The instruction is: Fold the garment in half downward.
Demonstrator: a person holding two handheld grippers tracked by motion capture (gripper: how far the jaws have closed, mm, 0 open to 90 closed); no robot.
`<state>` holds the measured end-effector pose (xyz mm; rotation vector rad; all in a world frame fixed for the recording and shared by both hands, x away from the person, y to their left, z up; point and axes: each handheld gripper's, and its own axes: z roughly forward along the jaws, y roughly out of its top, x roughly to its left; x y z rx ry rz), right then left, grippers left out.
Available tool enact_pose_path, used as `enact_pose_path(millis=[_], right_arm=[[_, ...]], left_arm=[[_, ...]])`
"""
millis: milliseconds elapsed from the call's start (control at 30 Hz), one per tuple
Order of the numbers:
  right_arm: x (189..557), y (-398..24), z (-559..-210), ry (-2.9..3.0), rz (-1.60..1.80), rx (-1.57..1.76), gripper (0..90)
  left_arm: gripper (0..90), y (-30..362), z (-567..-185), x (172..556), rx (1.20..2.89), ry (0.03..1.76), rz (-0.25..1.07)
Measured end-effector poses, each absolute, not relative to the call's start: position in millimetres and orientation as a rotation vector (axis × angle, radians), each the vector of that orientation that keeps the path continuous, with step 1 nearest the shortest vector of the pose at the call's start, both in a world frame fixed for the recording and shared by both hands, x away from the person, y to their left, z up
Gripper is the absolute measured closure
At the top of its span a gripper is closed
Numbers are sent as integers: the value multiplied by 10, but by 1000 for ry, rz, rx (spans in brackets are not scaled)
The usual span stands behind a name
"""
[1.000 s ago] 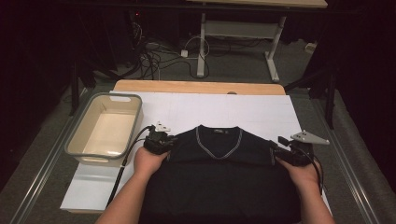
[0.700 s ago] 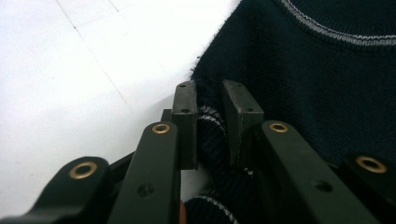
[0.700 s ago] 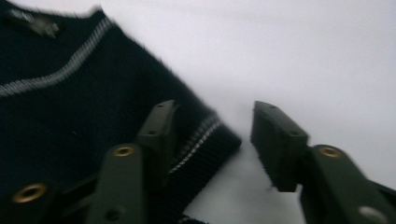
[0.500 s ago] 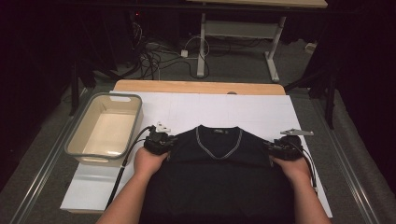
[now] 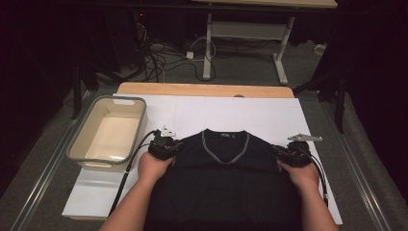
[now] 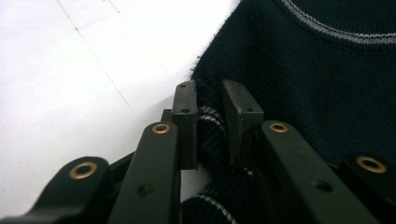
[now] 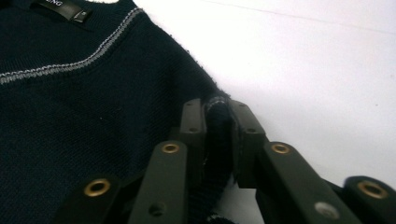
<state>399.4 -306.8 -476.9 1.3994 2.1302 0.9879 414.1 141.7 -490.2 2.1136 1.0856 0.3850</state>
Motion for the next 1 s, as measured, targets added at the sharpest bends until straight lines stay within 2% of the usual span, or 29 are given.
enact_pose_path(millis=[300,600,1000], right_arm=[[3954,-3042,-4769,2108,971,1355,840],[3939,-3053,-4749,2090,987,1341,847],[3750,-3110,-4501,2015,1043,1240,846]], left_arm=[[756,1410,-4899,4129,2120,1079,400],[771,1458,-4881,4151,2087,1095,349],[770,1508,-4622,3942,2013,1047,402]])
